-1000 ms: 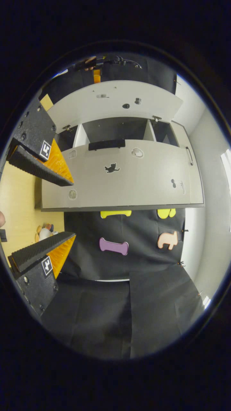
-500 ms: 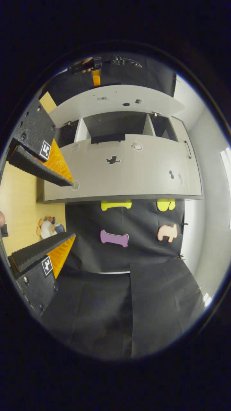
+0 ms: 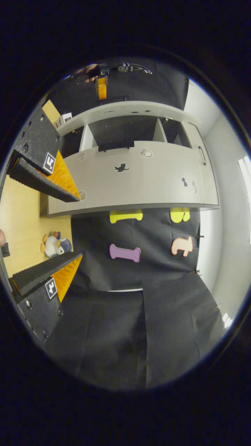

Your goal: Grasp the bottle in the cabinet with the left hand and place it on the coaster, then close the right door with the right hand and the left door with the left hand.

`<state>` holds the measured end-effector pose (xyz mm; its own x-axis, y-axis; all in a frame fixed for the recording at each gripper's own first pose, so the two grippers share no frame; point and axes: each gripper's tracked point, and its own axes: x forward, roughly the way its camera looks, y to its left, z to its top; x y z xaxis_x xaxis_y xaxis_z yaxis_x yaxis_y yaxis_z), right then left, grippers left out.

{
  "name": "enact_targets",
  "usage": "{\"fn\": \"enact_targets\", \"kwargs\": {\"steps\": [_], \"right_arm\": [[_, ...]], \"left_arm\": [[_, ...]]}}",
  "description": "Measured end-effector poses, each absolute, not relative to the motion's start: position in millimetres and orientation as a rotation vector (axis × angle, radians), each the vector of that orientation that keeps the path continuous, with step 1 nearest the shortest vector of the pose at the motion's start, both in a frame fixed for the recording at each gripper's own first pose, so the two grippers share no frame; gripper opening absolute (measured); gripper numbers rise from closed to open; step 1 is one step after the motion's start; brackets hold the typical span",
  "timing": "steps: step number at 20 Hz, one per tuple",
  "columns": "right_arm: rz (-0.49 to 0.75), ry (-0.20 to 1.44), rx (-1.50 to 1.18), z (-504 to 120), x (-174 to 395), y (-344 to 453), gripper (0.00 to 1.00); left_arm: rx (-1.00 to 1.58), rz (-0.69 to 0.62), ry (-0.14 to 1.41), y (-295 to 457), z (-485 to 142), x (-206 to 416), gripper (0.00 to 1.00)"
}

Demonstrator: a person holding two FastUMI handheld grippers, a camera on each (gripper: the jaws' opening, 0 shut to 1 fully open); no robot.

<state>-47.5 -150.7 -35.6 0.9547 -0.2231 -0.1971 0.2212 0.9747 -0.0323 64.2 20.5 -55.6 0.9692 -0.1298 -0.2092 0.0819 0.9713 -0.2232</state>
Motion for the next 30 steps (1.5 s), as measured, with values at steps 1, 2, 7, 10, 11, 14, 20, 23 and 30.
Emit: {"fn": "enact_targets", "kwargs": {"steps": [1, 2, 7, 10, 11, 14, 20, 23, 30], "right_arm": [[-0.225, 0.197, -0.01, -34, -47, -150, 0.94], [-0.225, 0.193, -0.008, -33, -48, -149, 0.89], [-0.195, 0.167, -0.011, -21, -46, -137, 0.94], [-0.18, 0.14, -0.012, -8, -40, -131, 0.94], [-0.175, 0.13, -0.012, -3, -38, -129, 0.94], [-0.156, 0.095, -0.008, 12, -37, -119, 0.94], [-0.146, 0.034, -0.039, 44, -45, -109, 0.94], [-0.144, -0.004, -0.043, 64, -45, -108, 0.94], [-0.126, -0.065, -0.076, 99, -40, -99, 0.91]], "left_arm": [[-0.198, -0.112, 0.225, 17, -55, 66, 1.0], [-0.183, -0.116, 0.224, 14, -55, 67, 1.0], [-0.146, -0.132, 0.191, 3, -41, 66, 1.0], [-0.102, -0.115, 0.168, 2, -29, 60, 1.0], [-0.095, -0.113, 0.16, 1, -24, 58, 1.0], [-0.112, -0.125, 0.134, -3, -9, 52, 1.0], [-0.069, -0.028, 0.121, 26, 29, 30, 1.0], [0.034, 0.041, 0.052, 39, 60, 21, 1.0], [-0.075, 0.051, 0.012, 46, 98, 1, 1.0]]}}
